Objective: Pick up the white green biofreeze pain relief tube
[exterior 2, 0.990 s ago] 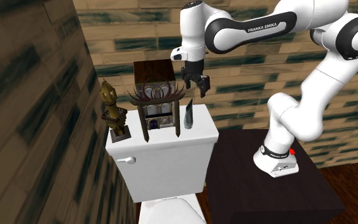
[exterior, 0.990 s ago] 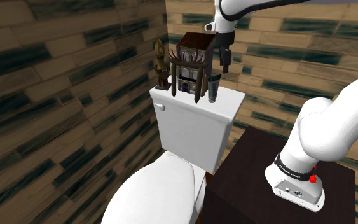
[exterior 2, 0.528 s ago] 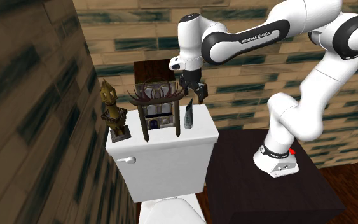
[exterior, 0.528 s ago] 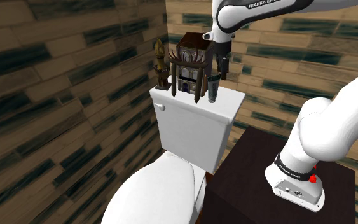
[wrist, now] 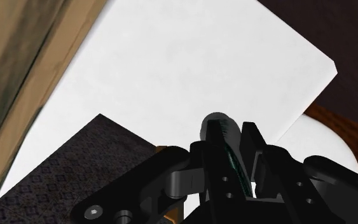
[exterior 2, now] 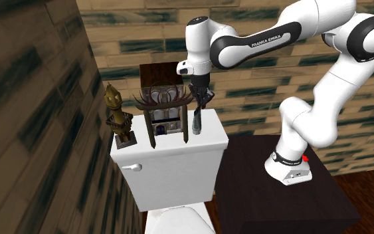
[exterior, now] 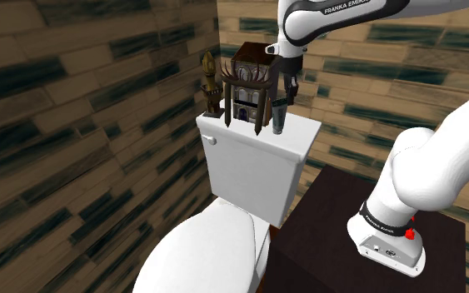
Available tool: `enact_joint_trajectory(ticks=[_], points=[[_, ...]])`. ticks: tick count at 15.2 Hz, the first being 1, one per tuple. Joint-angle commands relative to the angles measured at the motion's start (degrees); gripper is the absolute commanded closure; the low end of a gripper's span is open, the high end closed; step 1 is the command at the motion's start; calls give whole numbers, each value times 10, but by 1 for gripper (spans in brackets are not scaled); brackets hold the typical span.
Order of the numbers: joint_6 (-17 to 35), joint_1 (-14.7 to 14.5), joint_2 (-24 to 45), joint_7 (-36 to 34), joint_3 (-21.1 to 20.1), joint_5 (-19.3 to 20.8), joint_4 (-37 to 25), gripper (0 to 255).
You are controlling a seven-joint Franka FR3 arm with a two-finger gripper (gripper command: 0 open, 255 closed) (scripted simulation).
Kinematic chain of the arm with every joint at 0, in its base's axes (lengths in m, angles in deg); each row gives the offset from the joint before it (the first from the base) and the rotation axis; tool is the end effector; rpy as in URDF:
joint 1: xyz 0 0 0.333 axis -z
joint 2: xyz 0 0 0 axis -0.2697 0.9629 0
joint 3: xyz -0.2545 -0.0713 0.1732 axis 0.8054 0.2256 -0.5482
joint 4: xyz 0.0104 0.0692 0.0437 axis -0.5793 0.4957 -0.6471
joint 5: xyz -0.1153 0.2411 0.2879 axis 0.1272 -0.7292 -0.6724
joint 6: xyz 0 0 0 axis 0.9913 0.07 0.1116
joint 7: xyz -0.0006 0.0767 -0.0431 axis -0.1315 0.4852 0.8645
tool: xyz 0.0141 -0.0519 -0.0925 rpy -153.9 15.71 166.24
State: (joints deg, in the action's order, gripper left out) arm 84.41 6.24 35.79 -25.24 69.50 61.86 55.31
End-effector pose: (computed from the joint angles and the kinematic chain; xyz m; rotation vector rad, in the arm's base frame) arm 0.4296 -0.0969 0.5050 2.9517 1.0601 -0.1566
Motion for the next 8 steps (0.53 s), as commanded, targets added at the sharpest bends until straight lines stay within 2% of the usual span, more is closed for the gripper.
enact_joint_trajectory(ticks=[1,4,8], points=[[0,0,0,0,0,0,0,255],[0,0,-1,0,0,0,1,255],[-31,-1,-3,1,-3,-2,-27,255]])
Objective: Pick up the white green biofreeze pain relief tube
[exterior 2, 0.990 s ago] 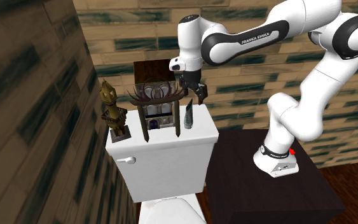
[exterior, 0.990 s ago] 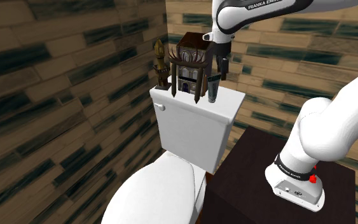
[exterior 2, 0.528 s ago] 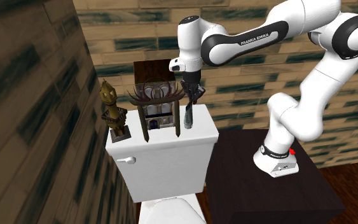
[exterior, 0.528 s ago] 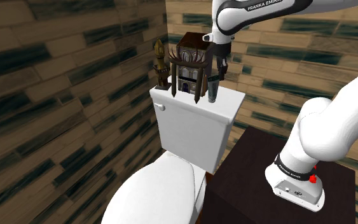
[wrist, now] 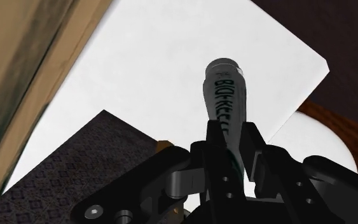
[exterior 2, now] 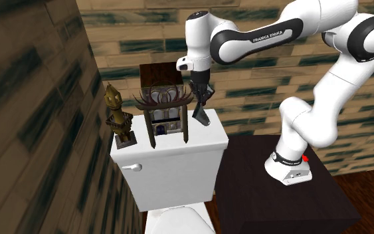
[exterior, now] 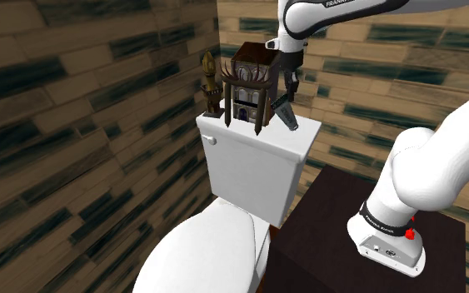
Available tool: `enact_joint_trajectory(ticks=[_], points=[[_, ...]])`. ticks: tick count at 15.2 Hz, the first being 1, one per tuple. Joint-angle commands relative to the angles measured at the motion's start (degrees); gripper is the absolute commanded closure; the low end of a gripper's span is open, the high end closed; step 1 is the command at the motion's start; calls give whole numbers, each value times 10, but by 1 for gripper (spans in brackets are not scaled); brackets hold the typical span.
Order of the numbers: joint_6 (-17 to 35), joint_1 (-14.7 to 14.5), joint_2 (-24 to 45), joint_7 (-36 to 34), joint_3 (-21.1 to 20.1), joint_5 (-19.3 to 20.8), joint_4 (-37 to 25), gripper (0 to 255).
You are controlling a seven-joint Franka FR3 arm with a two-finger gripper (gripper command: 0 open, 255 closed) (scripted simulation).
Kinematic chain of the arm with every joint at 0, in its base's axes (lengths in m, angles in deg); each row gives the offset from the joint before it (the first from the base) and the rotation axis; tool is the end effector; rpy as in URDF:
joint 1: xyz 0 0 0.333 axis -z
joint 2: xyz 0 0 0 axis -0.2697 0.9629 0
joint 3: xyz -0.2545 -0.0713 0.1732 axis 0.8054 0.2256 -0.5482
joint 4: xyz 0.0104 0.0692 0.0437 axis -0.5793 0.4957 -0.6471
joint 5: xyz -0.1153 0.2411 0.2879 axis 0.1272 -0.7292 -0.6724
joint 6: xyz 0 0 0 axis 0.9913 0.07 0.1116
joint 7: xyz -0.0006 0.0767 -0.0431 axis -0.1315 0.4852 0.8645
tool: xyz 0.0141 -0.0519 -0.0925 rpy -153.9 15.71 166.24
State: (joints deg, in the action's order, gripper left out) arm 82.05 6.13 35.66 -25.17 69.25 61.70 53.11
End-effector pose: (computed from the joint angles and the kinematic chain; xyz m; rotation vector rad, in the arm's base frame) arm 0.4302 -0.0964 0.5209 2.9518 1.0605 -0.1572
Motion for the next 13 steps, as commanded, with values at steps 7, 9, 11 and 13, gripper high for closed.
enact_joint_trajectory(ticks=[7,9,11,13], points=[[-61,-2,-2,3,-5,-3,-59,255],[-77,-2,-1,4,-6,-4,-76,255],[-92,-3,1,6,-7,-5,-93,255],[-93,-3,1,6,-7,-5,-94,255]])
